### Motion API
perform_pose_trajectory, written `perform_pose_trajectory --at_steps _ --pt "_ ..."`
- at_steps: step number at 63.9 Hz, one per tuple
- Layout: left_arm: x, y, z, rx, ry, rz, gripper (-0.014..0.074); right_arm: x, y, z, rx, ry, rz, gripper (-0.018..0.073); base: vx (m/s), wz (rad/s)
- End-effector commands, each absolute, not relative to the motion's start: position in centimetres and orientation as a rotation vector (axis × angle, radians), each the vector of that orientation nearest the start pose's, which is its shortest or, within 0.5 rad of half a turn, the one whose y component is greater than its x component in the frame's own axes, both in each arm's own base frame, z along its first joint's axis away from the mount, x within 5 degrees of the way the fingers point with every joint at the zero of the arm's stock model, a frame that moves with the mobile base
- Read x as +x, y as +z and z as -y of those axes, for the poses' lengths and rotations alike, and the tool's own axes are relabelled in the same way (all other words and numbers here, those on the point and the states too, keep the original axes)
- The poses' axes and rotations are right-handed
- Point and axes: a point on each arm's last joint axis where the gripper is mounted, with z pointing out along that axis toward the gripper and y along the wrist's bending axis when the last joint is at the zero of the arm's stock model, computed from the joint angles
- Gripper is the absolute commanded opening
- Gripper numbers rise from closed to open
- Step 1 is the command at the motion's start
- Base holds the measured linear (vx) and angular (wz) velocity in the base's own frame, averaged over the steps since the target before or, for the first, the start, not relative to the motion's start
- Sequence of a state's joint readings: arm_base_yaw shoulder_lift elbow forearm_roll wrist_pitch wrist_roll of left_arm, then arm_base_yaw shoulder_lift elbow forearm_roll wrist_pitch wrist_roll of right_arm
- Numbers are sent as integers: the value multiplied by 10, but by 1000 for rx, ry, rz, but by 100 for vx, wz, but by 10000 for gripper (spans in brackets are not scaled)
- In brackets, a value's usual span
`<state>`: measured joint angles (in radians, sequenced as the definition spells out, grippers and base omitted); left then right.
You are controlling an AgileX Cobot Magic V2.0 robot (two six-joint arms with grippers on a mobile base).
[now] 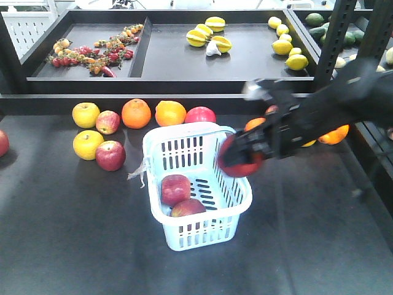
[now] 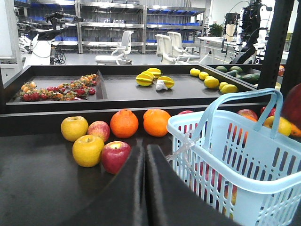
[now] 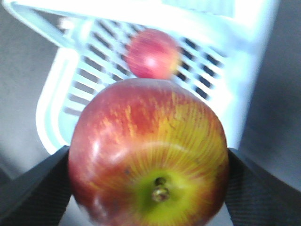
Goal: Pick three apples into basket with both arms
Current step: 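Grasp the third red apple and carry it over the basket, then release the apple into the basket with the right gripper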
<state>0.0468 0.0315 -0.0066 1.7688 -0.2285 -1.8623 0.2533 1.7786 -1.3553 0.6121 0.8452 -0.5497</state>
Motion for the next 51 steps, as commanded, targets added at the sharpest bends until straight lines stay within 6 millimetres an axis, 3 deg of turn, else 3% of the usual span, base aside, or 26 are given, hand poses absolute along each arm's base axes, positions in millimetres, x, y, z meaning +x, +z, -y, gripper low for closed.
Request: perform_pose_trajectory --at_steps 1,9,18,39,46,51 --pt "59 217 15 45 -195 -1548 -8 360 270 -152 -611 635 -2427 -4 0 0" --pt "59 217 15 45 -195 -1548 -8 366 251 -168 -616 634 -2438 5 0 0" --pt "59 217 15 45 -195 -1548 -8 371 236 -170 -604 655 -2465 76 0 0" --pt "59 217 16 48 -198 -1549 -8 375 233 -170 -609 631 -2444 567 0 0" --pt "59 217 16 48 -198 -1549 -8 375 233 -170 -601 630 -2442 650 0 0" --pt "59 217 16 48 -198 -1549 -8 375 233 -170 -592 633 -2446 662 0 0"
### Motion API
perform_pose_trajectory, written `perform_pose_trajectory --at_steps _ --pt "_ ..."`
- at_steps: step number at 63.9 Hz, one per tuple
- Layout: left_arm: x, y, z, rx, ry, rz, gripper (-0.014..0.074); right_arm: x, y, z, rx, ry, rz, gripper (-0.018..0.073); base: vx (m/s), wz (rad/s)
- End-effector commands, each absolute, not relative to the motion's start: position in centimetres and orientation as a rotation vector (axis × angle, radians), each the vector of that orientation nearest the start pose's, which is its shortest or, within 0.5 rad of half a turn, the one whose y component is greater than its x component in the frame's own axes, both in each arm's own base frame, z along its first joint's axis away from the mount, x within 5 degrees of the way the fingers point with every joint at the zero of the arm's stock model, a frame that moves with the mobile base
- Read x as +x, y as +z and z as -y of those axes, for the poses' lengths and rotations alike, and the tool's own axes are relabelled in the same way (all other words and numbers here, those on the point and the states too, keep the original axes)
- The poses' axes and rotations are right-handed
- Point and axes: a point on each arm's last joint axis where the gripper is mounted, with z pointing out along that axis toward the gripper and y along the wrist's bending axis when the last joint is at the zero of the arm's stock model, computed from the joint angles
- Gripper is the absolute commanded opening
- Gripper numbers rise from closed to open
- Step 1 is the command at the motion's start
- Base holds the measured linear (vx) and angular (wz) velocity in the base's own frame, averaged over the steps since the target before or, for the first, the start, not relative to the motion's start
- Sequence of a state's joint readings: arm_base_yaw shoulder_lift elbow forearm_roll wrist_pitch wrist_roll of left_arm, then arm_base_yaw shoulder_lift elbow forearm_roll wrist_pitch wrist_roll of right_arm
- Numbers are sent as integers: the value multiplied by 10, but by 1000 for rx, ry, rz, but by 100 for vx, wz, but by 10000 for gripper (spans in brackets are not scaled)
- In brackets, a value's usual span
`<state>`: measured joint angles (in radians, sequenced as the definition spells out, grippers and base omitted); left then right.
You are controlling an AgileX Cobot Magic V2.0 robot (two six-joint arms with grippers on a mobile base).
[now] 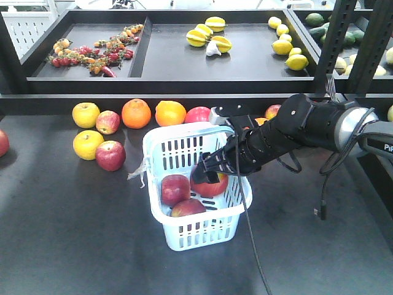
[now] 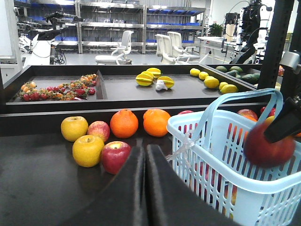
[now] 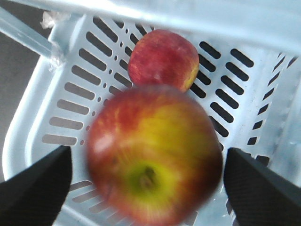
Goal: Pick three apples into basket with both arms
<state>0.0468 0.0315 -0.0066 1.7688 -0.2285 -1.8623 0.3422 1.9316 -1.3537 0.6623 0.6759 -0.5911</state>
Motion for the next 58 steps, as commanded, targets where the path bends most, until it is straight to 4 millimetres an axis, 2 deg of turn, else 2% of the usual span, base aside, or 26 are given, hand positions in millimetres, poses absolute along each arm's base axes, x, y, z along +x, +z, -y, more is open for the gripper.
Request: perform_pose_trajectory --at_steps 1,14,20,29,35,42,52,58 --pt "59 217 16 48 -198 -1549 -8 375 233 -170 -590 634 -2447 661 0 0" --pt "59 217 16 48 -198 -1549 -8 375 233 -170 -589 637 -2451 638 0 0" --pt "59 217 16 48 -198 -1549 -8 372 237 -170 -608 646 -2454 589 0 0" --pt "59 217 16 48 -198 -1549 -8 360 258 -167 -665 656 -2433 411 0 0" --pt "59 217 16 48 -198 -1549 -8 349 278 -164 -713 657 -2403 218 0 0" --pt "59 217 16 51 -201 -1549 -8 329 308 -159 -801 648 -2347 -11 0 0" --pt "58 217 17 51 -220 -1550 -8 290 350 -146 -886 621 -2272 -8 0 0" --pt "58 218 17 24 -250 -1543 -8 255 370 -132 -901 568 -2187 -4 0 0"
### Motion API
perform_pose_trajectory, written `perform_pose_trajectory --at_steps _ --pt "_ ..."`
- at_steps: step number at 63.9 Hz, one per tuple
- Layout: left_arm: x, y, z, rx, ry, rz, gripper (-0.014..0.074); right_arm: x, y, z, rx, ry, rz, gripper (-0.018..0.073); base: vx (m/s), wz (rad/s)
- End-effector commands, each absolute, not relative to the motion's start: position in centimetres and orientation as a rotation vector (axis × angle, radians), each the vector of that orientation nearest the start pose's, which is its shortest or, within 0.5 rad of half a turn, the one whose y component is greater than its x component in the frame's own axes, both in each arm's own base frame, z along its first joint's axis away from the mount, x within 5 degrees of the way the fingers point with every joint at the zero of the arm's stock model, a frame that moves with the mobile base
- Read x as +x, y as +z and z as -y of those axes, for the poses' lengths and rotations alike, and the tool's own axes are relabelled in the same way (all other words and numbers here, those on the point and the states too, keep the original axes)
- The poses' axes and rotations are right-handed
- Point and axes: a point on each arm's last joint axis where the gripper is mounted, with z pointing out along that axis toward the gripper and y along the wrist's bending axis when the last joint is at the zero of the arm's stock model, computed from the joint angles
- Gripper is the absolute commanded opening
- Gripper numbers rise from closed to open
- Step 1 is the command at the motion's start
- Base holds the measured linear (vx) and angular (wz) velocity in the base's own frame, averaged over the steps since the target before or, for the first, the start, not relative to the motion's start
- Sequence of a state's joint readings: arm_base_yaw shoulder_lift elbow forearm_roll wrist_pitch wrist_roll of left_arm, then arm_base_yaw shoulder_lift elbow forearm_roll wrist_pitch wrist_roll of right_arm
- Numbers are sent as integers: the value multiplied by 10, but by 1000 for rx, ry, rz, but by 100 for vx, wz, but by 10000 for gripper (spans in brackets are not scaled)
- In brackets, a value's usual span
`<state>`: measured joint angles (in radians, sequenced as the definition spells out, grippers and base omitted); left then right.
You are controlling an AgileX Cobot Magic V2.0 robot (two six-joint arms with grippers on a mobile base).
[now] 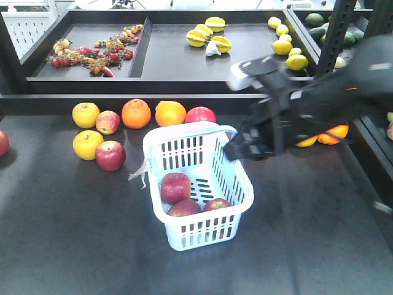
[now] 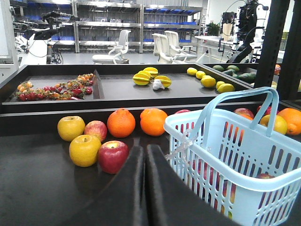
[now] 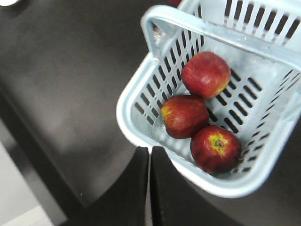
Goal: Pick three apples into basket with both arms
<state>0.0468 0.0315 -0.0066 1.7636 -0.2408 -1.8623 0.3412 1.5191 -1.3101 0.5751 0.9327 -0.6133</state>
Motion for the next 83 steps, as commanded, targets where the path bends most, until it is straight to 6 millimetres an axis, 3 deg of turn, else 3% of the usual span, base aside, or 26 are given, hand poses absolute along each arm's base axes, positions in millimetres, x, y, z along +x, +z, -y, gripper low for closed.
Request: perform_pose_trajectory --at_steps 1,7,14,26,36,50,83 --pt "58 218 17 21 -254 -1542 -8 247 374 -128 -899 554 -2166 -4 0 0" --pt "58 218 17 1 -276 -1538 -8 204 380 -109 -861 492 -2076 -4 0 0" --pt "58 218 17 4 -274 -1538 -8 158 370 -86 -766 412 -1972 -4 0 0" --pt "58 218 18 8 -278 -1539 -8 95 319 -51 -570 309 -1868 -4 0 0" --pt "58 218 18 8 -278 -1539 -8 65 284 -31 -452 252 -1840 -4 0 0" --pt "58 218 18 7 -277 -1539 -8 43 283 -19 -406 216 -1719 -4 0 0" --pt "50 215 43 241 -494 -1573 -8 42 284 -19 -404 217 -1713 -4 0 0"
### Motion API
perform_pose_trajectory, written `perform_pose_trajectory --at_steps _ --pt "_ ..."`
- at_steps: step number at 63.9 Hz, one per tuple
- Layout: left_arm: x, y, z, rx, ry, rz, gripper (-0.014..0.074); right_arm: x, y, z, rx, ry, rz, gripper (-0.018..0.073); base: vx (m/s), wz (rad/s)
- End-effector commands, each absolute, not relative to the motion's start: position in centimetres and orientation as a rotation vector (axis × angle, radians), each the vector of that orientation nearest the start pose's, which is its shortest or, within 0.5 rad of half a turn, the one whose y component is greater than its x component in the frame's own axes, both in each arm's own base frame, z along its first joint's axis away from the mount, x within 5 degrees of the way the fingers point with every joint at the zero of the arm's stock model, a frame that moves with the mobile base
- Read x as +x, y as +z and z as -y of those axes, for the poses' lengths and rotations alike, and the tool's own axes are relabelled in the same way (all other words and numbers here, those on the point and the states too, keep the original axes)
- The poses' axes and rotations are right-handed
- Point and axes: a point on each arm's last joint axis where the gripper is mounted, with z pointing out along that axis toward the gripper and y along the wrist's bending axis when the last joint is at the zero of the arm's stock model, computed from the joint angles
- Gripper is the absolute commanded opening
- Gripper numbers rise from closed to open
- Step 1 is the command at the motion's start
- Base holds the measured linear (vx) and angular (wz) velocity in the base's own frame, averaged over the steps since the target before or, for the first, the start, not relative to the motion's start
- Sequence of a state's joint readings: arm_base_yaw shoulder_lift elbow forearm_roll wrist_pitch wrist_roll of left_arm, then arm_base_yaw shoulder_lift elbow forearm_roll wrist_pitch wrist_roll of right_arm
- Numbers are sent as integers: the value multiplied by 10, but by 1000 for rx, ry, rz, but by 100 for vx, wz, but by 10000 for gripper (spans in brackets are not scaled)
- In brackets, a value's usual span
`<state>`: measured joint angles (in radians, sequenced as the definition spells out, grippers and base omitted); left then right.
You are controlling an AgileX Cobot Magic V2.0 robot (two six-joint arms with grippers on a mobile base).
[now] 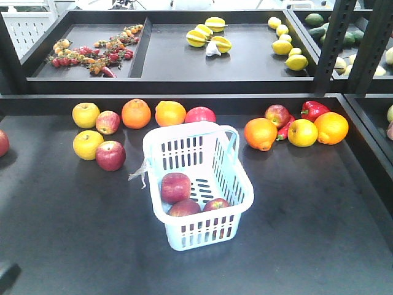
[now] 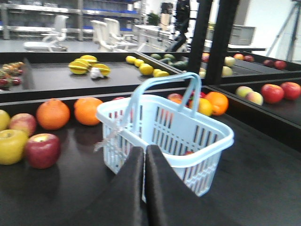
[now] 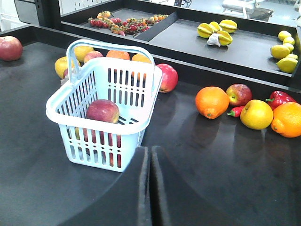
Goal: Pick three apples into basket with both arms
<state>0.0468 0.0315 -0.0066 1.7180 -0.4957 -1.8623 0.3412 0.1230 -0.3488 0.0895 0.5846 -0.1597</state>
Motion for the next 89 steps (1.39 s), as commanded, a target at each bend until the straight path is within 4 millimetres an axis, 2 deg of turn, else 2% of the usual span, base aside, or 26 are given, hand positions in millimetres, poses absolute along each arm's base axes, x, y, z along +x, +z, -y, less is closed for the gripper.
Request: perform_pose_trajectory --at_steps 1,17,24,37,45,50,55,59,66,72,77,85,89 --pt "50 215 43 245 -498 -1573 -8 42 284 -19 -404 217 -1713 -4 0 0" --pt "49 215 44 265 -509 -1574 -8 42 284 -19 -404 218 -1713 -4 0 0" --pt "49 218 44 200 -561 -1553 -8 42 284 -19 -404 218 -1713 -4 0 0" --pt "52 234 34 -202 -871 -1394 -8 42 284 -19 -404 219 -1713 -4 0 0" --pt "53 239 25 -424 -1002 -1296 -8 42 284 -19 -404 219 -1713 -4 0 0" --pt "55 235 21 -516 -1032 -1271 -6 42 284 -19 -404 219 -1713 -4 0 0" --pt "57 227 17 -482 -906 -1290 -6 42 284 -19 -404 219 -1713 -4 0 0" --pt "58 219 15 -375 -722 -1312 -6 42 284 -19 -404 219 -1713 -4 0 0" --pt "60 215 5 -315 -463 -1330 -6 42 284 -19 -404 219 -1713 -4 0 0" --pt "61 207 -2 -287 -263 -1435 -6 42 284 -19 -404 219 -1713 -4 0 0" --pt "62 194 -3 -244 -166 -1581 -6 42 284 -19 -403 220 -1713 -4 0 0" --pt "59 175 3 -47 -65 -1806 -6 42 284 -19 -403 220 -1713 -4 0 0" --pt "59 172 4 -23 -62 -1826 -6 42 284 -19 -403 220 -1713 -4 0 0"
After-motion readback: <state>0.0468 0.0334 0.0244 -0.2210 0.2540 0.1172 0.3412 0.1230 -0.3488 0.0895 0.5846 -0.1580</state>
